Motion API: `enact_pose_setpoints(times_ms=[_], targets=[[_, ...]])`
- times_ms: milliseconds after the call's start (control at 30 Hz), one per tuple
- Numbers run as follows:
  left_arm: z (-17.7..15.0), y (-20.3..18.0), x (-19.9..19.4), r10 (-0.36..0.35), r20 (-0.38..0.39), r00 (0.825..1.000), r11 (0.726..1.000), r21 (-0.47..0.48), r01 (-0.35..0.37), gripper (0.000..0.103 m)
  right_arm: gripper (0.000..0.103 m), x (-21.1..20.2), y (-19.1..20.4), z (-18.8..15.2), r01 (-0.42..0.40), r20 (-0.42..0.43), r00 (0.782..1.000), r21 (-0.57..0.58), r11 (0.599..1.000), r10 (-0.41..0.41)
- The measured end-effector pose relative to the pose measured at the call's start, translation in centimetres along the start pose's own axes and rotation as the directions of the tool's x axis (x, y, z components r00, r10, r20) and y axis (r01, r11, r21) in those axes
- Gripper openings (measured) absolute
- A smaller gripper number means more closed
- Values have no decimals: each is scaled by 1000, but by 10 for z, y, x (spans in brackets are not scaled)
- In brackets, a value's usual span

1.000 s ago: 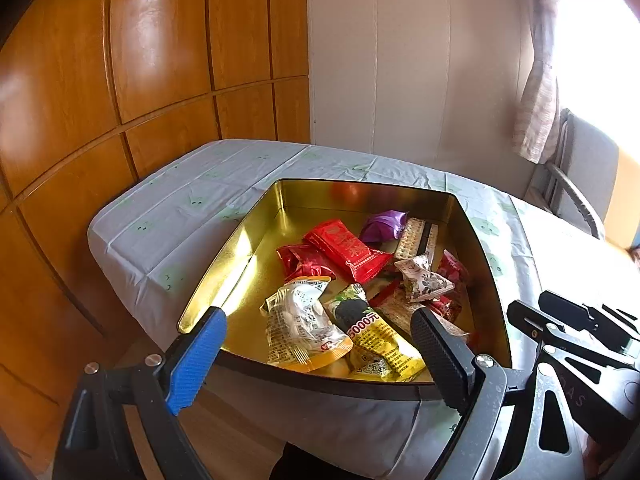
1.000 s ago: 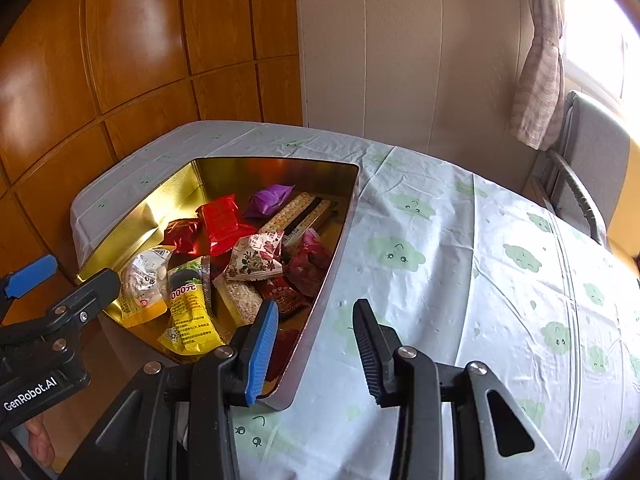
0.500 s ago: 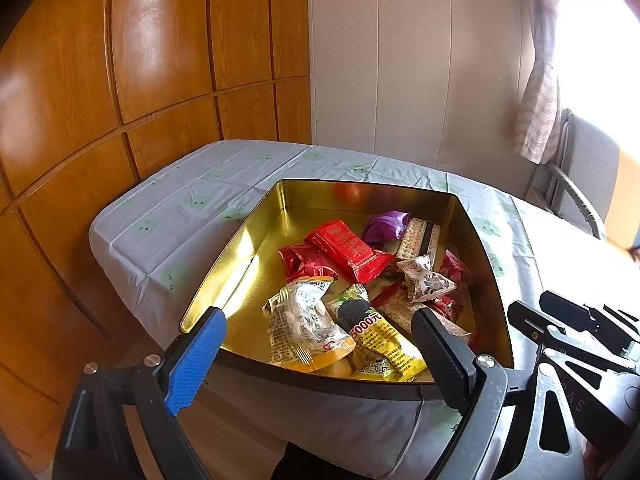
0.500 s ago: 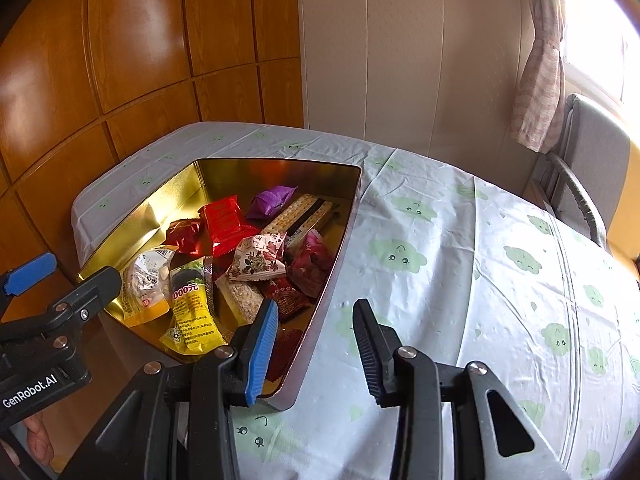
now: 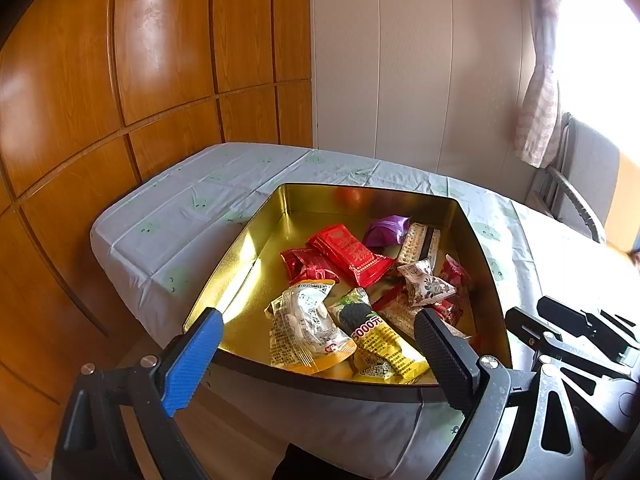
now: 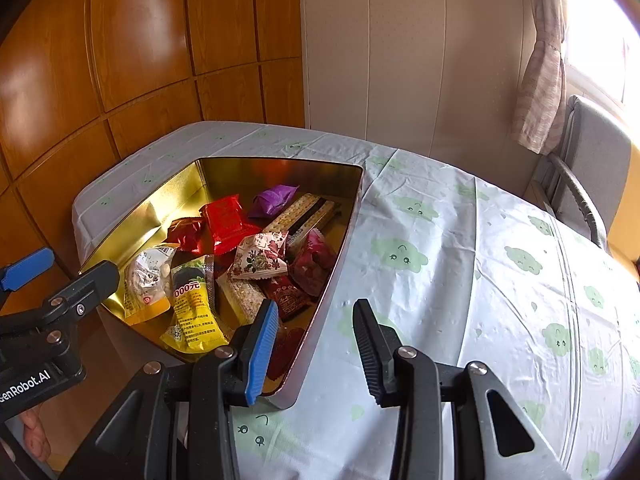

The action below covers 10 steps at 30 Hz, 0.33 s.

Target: Organize snacks

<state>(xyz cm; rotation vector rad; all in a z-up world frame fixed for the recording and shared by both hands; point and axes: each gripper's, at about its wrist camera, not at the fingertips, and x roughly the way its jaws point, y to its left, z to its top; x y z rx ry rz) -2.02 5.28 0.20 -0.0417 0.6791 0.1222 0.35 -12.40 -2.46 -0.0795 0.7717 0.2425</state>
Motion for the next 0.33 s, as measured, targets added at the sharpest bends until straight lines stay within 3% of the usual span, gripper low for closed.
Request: enact_pose_setpoints(times_ms=[333], targets=[[0,-4,-2,-9,13,1000,1000,23,9,101,40,-6,-17,2,-13,23,1000,44,999,12]])
